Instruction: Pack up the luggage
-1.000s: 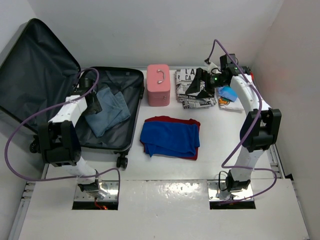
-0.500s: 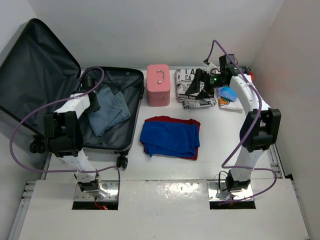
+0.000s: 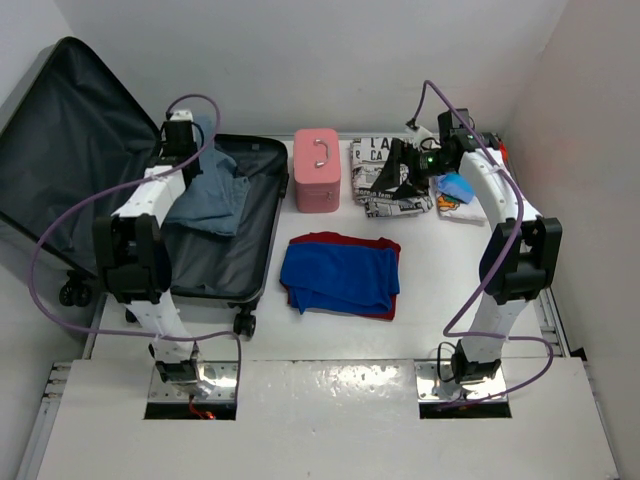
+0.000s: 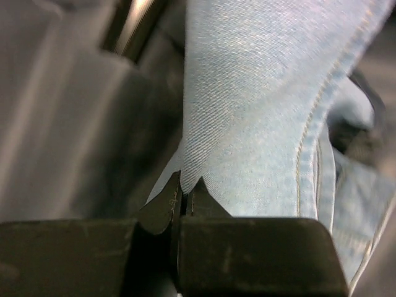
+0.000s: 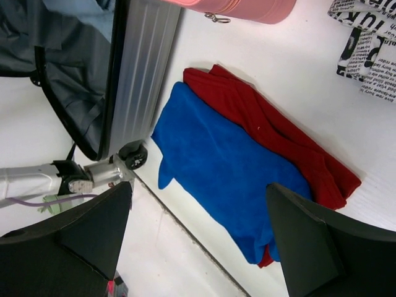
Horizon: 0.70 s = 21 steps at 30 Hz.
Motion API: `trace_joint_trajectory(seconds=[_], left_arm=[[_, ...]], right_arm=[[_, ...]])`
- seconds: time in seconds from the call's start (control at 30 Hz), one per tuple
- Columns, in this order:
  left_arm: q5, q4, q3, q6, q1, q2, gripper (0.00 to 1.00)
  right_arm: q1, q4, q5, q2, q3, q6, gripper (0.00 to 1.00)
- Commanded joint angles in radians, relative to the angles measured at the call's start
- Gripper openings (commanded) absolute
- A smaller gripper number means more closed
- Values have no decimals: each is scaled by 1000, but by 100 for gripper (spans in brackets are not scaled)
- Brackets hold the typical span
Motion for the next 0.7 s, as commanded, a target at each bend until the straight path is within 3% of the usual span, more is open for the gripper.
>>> trace_joint_trajectory(seconds=[0.0,0.23,0.3,0.33,0.37,0.43,0.53,0.67], left_arm=[[-104,112,113,48,-3,70,0],[-145,68,147,143,6,163,0],[-34,13,124,235,6,162,10],[132,13,98,276,6,145,16],[201,13,26,312,6,119,33],[346,33,-43,369,15,27,49],[427,10,-114,433,15,-45,58],[476,14,-169,406,59,-166,66]], right_arm=[[7,0,5,-18,25,-29,88],[7,-12,23,-21,25,-48,88],[5,-15,23,-23,25,-51,88],[8,-18,23,-23,23,-49,88],[5,-18,23,-23,25,-54,88],[2,-33,25,-23,34,-60,89],[7,-35,30,-33,32,-69,89],[4,-61,33,-33,48,-106,89]])
